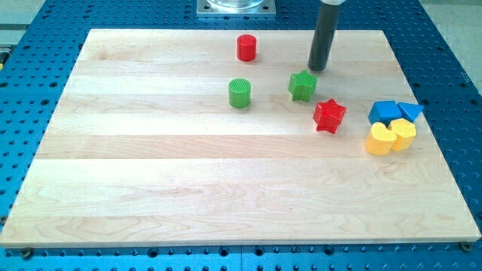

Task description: Push the green star into the green circle

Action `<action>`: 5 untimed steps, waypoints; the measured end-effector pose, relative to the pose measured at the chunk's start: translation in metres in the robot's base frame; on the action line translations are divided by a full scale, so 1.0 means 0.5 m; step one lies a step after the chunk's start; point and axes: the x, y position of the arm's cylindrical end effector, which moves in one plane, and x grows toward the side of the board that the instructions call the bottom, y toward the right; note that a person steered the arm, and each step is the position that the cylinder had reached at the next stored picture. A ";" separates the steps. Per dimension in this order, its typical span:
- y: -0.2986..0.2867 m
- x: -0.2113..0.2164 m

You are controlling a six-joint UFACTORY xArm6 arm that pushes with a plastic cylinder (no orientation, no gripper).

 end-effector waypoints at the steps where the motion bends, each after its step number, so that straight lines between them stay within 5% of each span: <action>1: -0.005 0.077; 4: -0.226 0.169; 5: -0.201 0.163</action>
